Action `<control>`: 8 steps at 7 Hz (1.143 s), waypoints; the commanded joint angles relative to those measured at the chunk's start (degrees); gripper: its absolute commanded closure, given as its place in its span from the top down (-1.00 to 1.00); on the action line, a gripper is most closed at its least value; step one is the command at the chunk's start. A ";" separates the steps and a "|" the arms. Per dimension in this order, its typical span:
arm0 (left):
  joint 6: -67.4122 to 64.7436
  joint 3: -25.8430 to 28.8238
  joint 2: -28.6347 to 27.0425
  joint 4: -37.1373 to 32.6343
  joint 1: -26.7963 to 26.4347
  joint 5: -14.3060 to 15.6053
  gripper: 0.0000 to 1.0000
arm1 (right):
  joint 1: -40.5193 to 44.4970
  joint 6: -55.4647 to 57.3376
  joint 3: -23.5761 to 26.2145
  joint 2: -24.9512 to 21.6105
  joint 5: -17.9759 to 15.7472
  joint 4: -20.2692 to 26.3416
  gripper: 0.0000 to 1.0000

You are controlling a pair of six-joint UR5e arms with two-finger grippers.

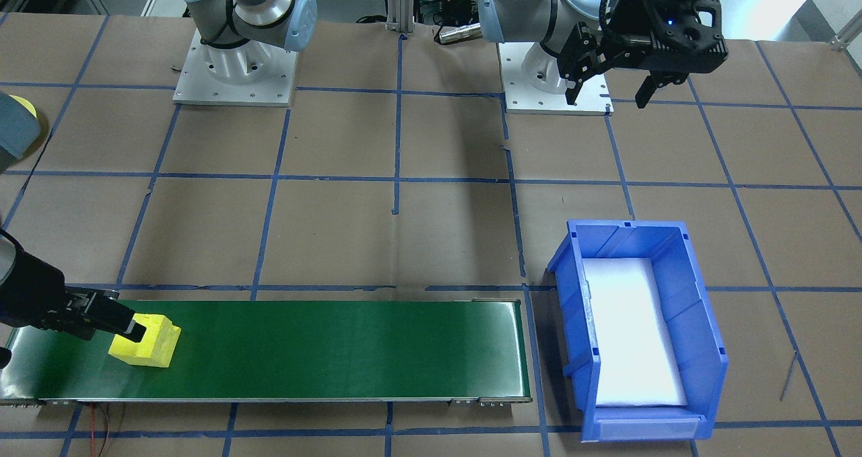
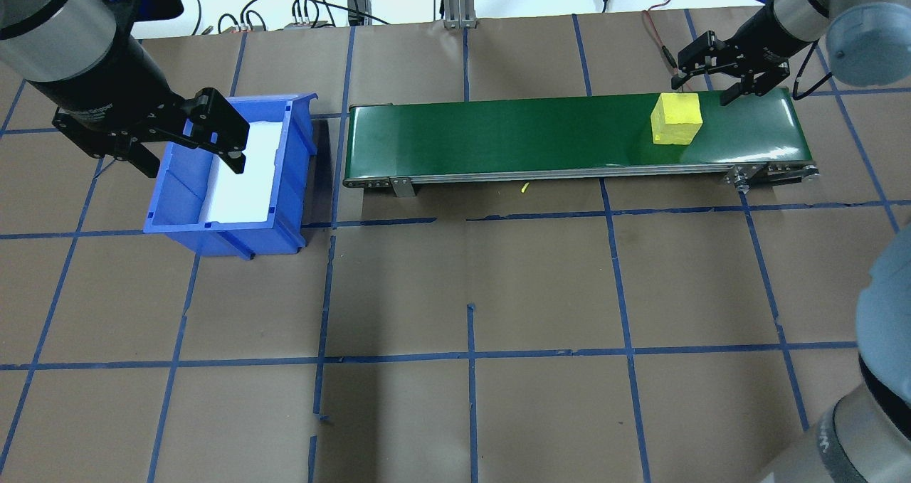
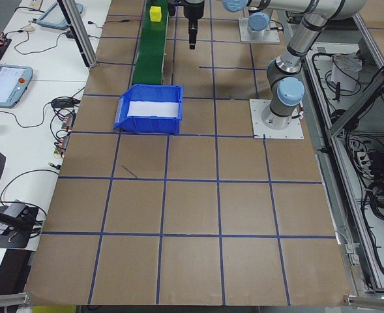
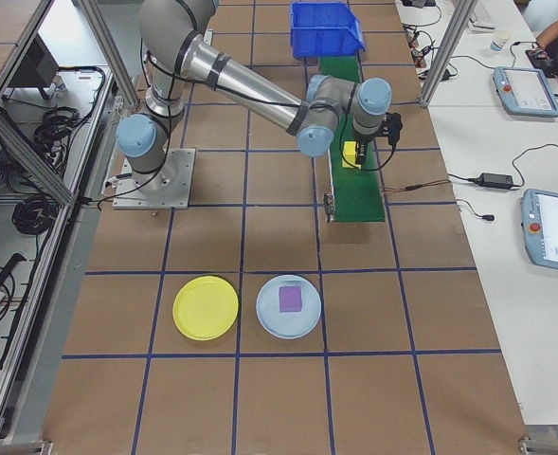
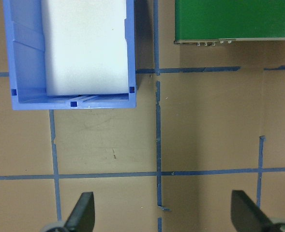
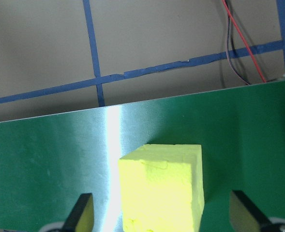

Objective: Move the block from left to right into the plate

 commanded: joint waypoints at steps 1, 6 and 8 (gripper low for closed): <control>-0.06 0.04 0.00 0.01 0.15 -0.09 1.00 | -0.05 -0.01 0.27 3.07 -1.96 -2.75 0.98; -0.06 0.04 0.00 0.10 0.23 -0.09 1.00 | -0.92 -0.62 2.47 2.22 -11.45 -4.00 -0.34; 0.02 0.04 0.00 0.10 0.23 -0.09 1.00 | -8.88 -7.70 3.00 -0.50 -12.61 -3.57 -0.33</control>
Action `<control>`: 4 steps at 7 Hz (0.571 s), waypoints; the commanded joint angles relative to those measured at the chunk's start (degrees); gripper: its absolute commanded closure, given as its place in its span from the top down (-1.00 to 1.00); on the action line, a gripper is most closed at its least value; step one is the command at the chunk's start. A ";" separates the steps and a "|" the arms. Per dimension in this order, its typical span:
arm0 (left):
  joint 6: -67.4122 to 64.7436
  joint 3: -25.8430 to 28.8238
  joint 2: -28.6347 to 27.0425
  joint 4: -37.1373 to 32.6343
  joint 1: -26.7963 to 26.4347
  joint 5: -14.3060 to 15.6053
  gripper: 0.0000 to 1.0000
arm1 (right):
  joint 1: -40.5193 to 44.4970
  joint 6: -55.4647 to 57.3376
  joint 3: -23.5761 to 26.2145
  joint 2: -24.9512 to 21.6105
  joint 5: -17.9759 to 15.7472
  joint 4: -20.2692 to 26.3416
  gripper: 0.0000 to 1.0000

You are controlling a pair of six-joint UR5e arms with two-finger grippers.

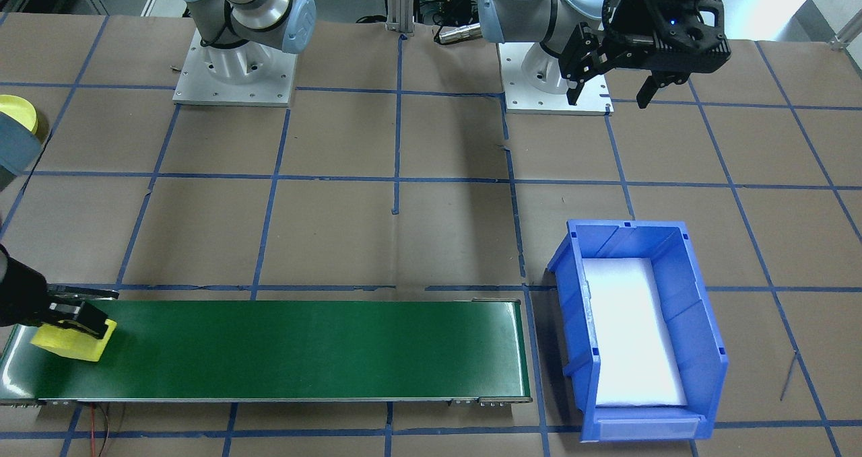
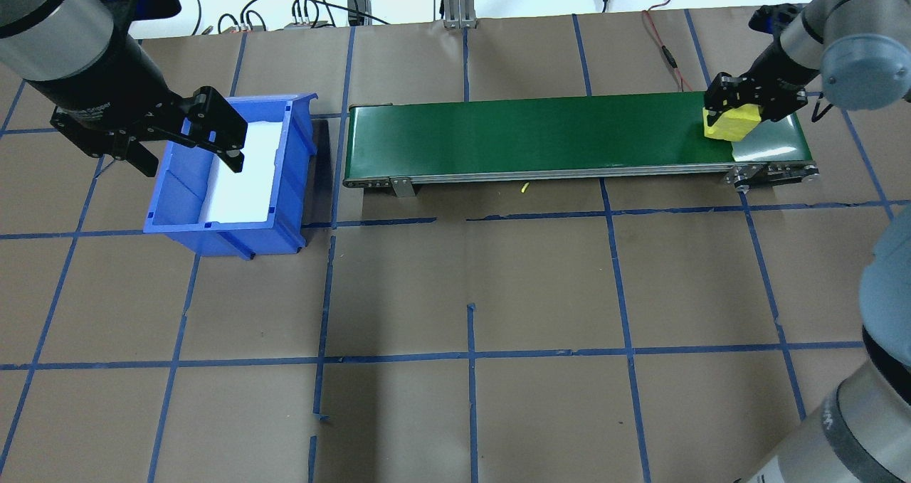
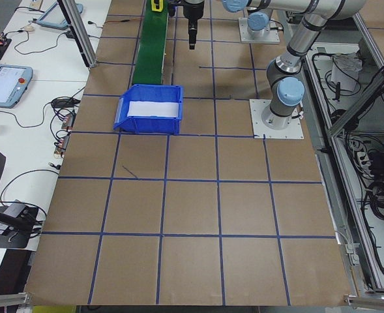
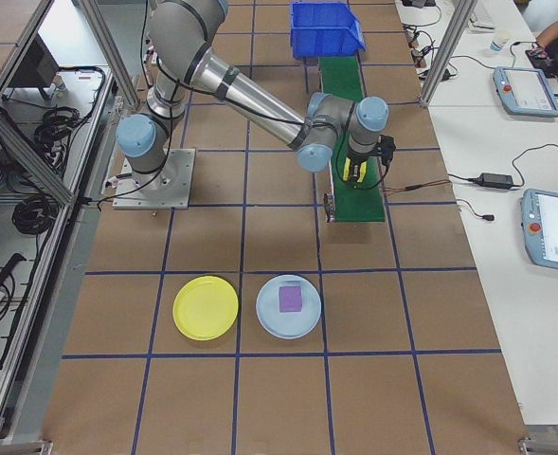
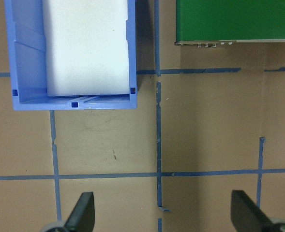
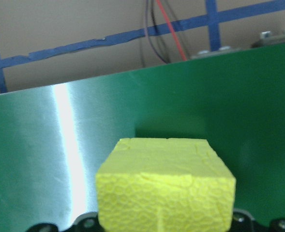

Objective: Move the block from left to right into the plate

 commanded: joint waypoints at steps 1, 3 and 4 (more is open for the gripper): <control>0.02 0.00 0.00 -0.04 0.02 0.00 1.00 | -10.39 -13.03 1.03 -3.36 -3.73 2.00 -0.33; 0.02 0.00 0.00 0.05 0.10 0.00 1.00 | -20.76 -26.33 4.10 -7.23 -3.94 5.18 -0.32; 0.02 0.00 0.00 0.05 0.02 0.00 1.00 | -28.39 -33.18 8.12 -9.42 -4.11 5.88 -0.32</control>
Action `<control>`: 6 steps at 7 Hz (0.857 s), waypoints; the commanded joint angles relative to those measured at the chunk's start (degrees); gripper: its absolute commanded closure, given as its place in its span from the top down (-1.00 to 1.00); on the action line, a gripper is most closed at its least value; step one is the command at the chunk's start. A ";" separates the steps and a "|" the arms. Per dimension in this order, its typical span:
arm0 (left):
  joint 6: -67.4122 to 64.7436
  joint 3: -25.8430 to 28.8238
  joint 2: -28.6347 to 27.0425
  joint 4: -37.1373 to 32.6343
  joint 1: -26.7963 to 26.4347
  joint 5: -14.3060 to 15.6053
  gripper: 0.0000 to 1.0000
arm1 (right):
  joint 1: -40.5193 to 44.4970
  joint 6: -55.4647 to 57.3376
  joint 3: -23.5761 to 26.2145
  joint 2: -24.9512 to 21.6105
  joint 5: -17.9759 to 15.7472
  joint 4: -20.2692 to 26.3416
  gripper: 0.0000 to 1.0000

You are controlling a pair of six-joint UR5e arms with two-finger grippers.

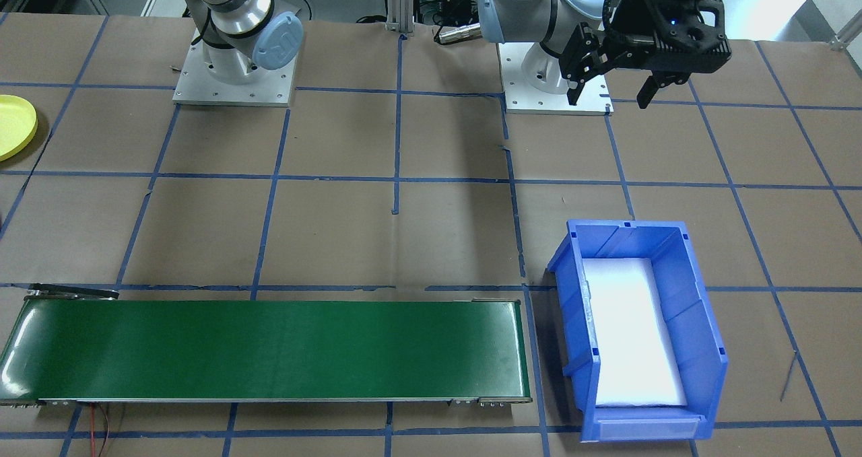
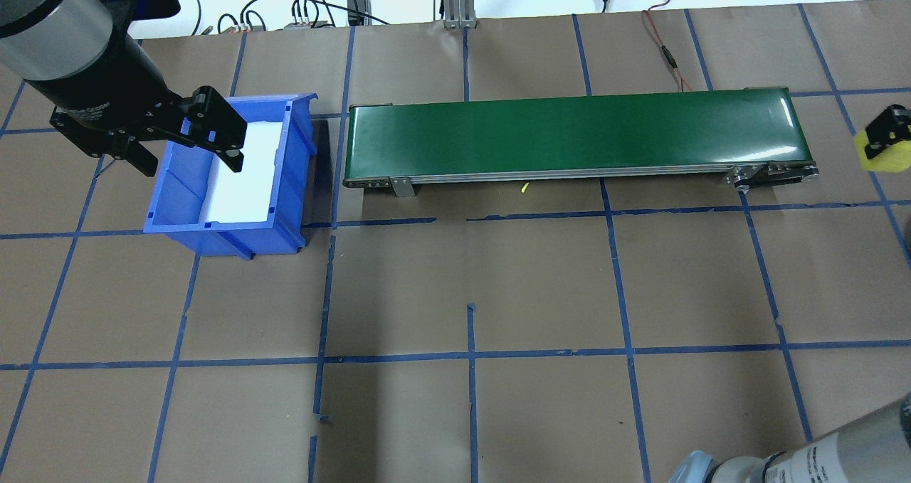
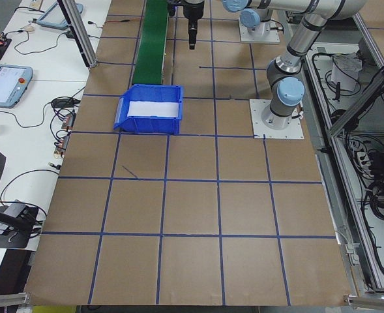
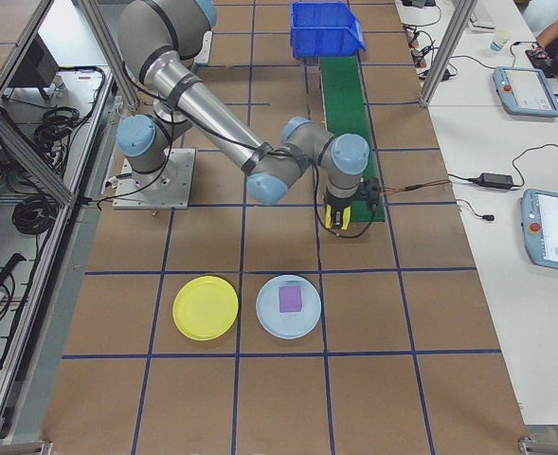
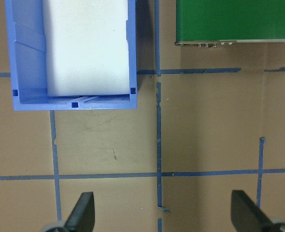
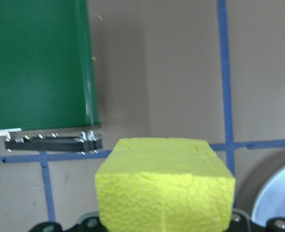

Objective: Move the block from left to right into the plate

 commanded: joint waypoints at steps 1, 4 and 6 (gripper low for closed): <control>0.00 0.00 0.00 0.01 -0.04 0.00 1.00 | -14.51 -14.93 9.21 -6.15 -3.08 0.85 -0.32; 0.00 0.00 0.00 0.01 0.13 0.00 1.00 | -30.80 -35.23 18.47 -10.32 -8.56 -4.31 -0.33; 0.00 0.00 0.00 0.01 0.05 0.00 1.00 | -37.14 -43.44 23.04 -9.27 -7.86 -14.20 -0.26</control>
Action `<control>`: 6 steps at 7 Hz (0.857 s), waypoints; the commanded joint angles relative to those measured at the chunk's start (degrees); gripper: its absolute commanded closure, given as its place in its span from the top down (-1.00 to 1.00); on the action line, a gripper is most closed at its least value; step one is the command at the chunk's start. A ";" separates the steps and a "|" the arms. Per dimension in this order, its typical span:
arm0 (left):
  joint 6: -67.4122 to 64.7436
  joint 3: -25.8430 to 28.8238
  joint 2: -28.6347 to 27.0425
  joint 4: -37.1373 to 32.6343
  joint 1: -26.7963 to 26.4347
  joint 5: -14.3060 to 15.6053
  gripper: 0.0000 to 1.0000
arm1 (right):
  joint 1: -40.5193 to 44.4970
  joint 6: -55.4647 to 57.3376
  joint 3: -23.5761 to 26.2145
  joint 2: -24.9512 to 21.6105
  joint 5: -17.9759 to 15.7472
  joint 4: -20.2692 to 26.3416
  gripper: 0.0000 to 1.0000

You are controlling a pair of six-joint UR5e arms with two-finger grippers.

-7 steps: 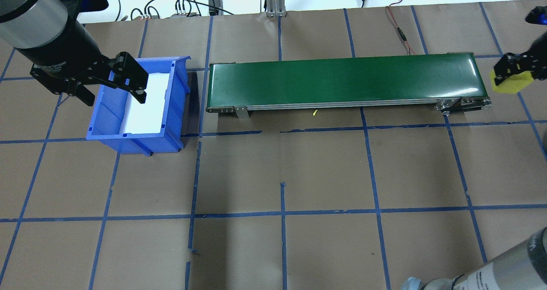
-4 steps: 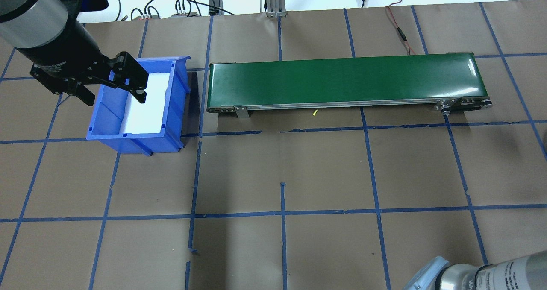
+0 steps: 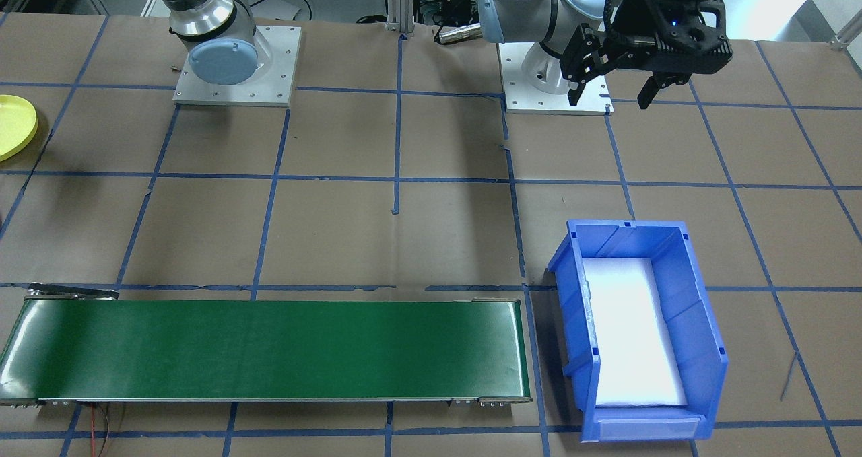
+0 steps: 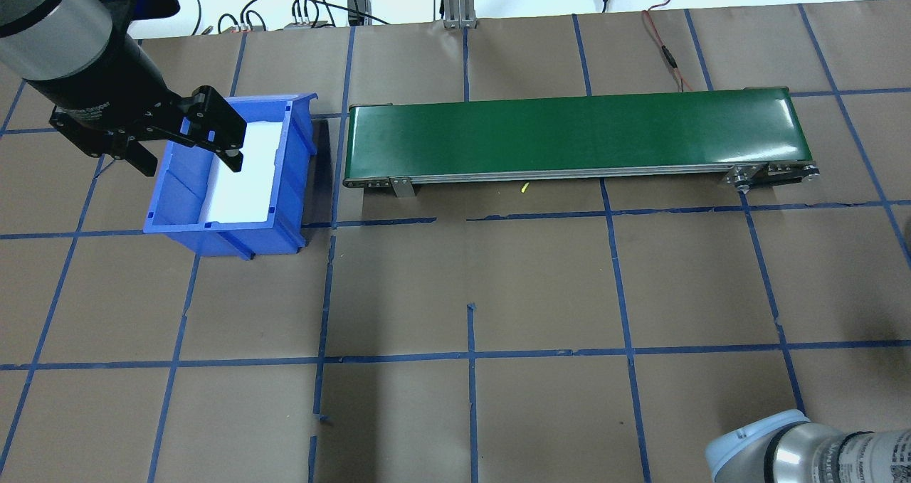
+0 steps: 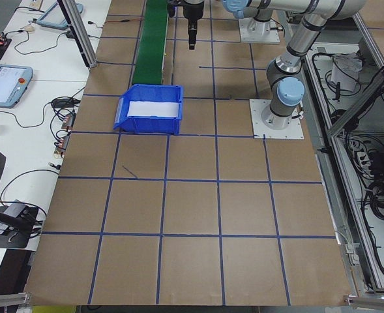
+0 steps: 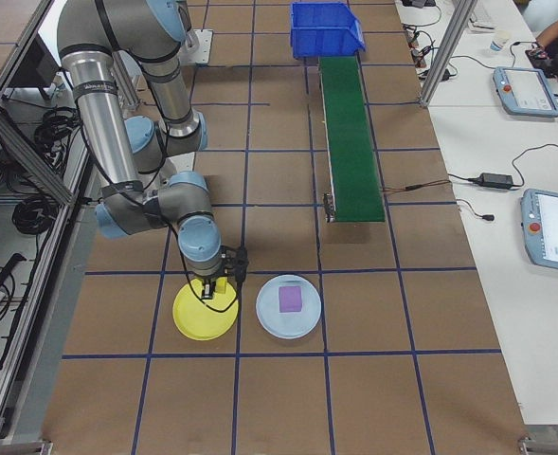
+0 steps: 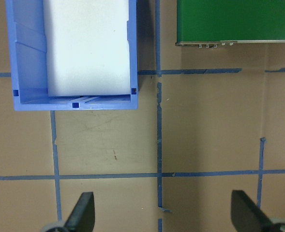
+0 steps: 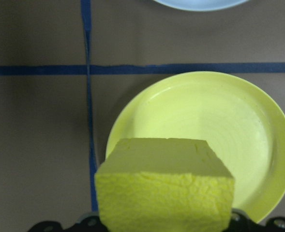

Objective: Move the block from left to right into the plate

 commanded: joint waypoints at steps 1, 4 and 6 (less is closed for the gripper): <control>0.00 0.00 0.00 0.00 -0.11 0.00 1.00 | -4.10 -5.97 3.04 3.36 0.39 -7.88 -0.26; -0.09 0.00 0.00 -0.09 -0.02 0.00 1.00 | -4.28 -7.65 1.47 5.93 0.83 -8.25 0.28; -0.09 0.00 0.00 -0.09 -0.03 0.00 1.00 | -4.28 -7.56 0.58 7.08 0.91 -8.25 0.80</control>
